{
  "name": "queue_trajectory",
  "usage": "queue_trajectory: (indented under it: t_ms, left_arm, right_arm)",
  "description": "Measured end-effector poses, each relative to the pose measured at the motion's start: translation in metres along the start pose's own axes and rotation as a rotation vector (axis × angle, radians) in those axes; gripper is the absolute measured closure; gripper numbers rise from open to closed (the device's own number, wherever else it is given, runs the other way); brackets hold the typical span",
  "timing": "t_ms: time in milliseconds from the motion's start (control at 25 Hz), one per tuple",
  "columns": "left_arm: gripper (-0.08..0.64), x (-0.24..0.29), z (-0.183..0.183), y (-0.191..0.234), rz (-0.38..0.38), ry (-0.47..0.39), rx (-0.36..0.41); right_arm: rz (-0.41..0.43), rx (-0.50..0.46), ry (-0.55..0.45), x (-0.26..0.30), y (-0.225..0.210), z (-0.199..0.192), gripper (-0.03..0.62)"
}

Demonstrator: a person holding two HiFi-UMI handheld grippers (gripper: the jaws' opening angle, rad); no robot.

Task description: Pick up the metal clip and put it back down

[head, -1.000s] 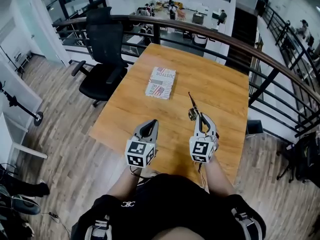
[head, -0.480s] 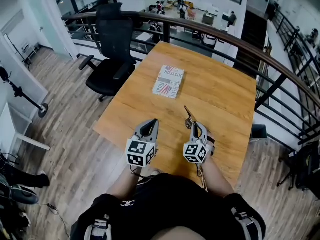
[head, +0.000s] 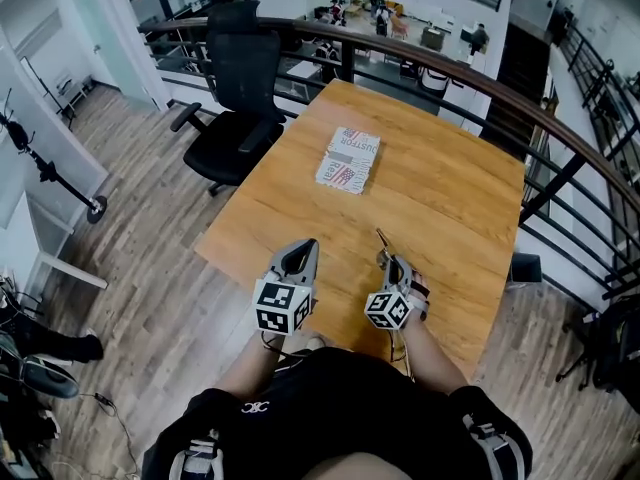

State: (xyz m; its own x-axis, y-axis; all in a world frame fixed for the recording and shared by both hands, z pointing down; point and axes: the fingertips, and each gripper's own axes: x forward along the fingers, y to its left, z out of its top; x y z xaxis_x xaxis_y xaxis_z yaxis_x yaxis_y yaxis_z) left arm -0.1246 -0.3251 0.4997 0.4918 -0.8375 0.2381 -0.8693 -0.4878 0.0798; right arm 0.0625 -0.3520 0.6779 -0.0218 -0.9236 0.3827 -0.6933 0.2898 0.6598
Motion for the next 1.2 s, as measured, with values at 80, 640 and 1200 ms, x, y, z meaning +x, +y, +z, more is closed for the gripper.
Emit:
queue_trajectory:
  t_ms: [80, 640, 1200]
  left_arm:
    - [0.546, -0.004, -0.002, 0.0, 0.01, 0.005, -0.002]
    - [0.546, -0.014, -0.009, 0.0, 0.04, 0.017, -0.002]
    - [0.546, -0.015, -0.012, -0.003, 0.038, 0.019, -0.007]
  right_arm:
    - [0.011, -0.014, 0.014, 0.001, 0.006, -0.006, 0.569]
    - [0.11, -0.161, 0.09, 0.005, 0.058, -0.035, 0.568]
    - [0.31, 0.272, 0.079, -0.004, 0.057, -0.023, 0.408]
